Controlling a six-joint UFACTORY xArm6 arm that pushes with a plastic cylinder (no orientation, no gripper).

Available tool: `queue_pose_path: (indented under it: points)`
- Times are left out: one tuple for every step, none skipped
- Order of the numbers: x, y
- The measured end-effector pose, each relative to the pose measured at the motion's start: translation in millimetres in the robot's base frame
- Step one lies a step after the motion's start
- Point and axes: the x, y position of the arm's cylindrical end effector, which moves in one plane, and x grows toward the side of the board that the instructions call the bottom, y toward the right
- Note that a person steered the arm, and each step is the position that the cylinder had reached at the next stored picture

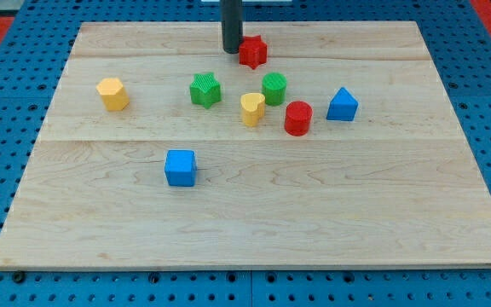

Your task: Push the red star down a bit

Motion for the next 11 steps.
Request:
queue_pose_path:
  points:
    - [0,5]
    - [-31,1]
    - [-57,9]
    - [-57,44]
    - [-57,48]
    - [-53,39]
    - [-38,32]
    - [-37,32]
    - [-32,32]
    - [-14,31]
    - [-11,31]
